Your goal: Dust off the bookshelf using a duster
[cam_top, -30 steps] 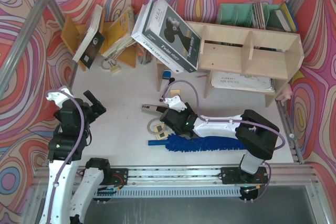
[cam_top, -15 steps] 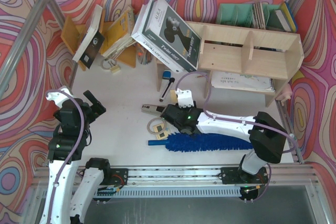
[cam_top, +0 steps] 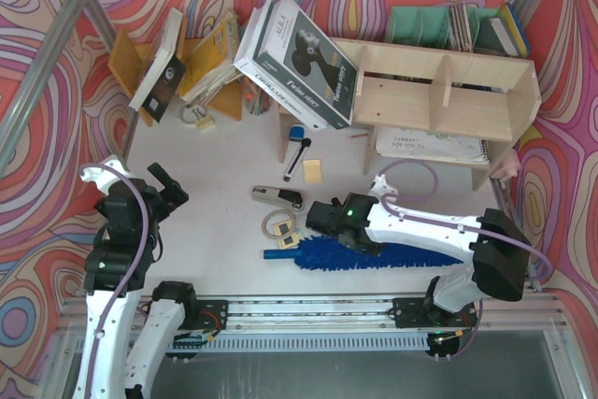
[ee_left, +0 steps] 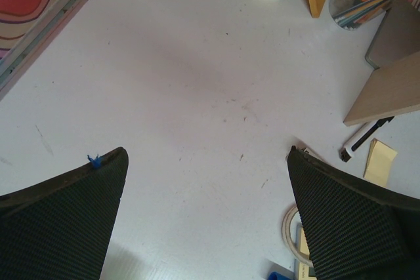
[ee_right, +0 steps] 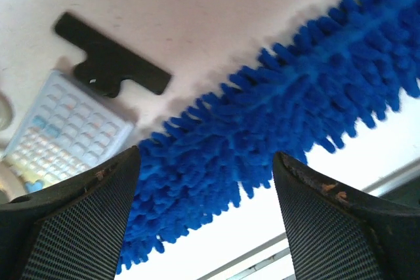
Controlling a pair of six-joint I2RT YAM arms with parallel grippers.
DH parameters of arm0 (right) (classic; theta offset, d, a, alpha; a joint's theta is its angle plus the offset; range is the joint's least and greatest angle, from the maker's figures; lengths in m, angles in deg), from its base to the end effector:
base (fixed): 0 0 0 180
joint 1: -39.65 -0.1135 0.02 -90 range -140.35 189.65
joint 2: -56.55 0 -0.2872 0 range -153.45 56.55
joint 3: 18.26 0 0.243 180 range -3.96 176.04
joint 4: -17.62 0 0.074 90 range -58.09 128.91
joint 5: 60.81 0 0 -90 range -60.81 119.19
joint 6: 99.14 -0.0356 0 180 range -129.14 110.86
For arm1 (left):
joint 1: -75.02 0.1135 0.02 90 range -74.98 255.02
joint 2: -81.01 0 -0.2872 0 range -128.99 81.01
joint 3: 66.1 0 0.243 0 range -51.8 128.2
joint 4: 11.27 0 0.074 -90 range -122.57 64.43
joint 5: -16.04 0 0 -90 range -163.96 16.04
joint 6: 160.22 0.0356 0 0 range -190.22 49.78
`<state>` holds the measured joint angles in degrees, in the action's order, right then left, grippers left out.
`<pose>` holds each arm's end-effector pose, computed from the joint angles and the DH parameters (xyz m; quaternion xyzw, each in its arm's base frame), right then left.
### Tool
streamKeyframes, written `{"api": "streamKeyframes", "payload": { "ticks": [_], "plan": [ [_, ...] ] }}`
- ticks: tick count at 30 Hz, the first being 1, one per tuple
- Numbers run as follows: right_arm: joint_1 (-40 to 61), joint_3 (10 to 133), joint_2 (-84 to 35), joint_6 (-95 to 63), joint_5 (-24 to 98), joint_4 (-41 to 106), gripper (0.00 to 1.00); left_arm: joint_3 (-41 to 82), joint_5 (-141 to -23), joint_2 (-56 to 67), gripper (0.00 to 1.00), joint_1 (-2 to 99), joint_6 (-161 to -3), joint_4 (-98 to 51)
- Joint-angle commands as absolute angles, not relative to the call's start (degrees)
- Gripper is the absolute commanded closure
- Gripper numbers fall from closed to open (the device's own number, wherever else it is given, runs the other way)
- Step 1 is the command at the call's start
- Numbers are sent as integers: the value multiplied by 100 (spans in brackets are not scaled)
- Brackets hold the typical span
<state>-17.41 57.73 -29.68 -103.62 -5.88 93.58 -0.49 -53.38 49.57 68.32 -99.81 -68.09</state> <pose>0.1515 0.1962 0.2540 0.3152 0.8994 -0.0434 0.2997 0.0760 0.0037 0.3585 -0.2596 0.7829 -0.0286 0.5647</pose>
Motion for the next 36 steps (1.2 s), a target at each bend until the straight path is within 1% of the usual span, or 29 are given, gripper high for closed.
{"api": "streamKeyframes", "payload": {
  "ticks": [1,3,5,7,8,10,16,18,20,24,28,36],
  "plan": [
    [-1763,5393,-2632,-12038,-323,10234,23,-132,-5401,5016,2,6856,-10015,-6785],
    [-1757,5174,-2430,-12274,-320,10164,20,-128,-5396,5016,2,6852,-10015,-6789],
    [-1760,4942,-2199,-12345,-370,9956,13,-128,-5404,5007,2,6852,-10019,-6777],
    [-1762,4769,-2018,-12479,-377,9856,9,-130,-5408,5005,2,6852,-10019,-6774],
    [-1759,4693,-1957,-12544,-373,9815,4,-135,-5405,5007,2,6852,-10018,-6783],
    [-1749,4549,-1871,-12700,-324,9745,1,-127,-5401,5008,1,6849,-10019,-6785],
    [-1692,3982,-1666,-12762,-117,9084,2,-130,-5418,4965,2,6852,-10015,-6785],
    [-1625,3782,-1556,-12566,-113,8649,6,-127,-5414,4947,2,6852,-10019,-6789],
    [-1574,3661,-1440,-12504,-188,8436,6,-132,-5424,4933,2,6852,-10019,-6777],
    [-1443,3628,-1460,-12376,-207,8271,5,-135,-5427,4898,2,6852,-10019,-6777],
    [-1363,3384,-1570,-12613,130,8069,5,-122,-5407,4885,1,6852,-10019,-6784],
    [-1286,3125,-1746,-12879,289,7859,10,-118,-5405,4849,1,6859,-10019,-6780]
  ]
}}
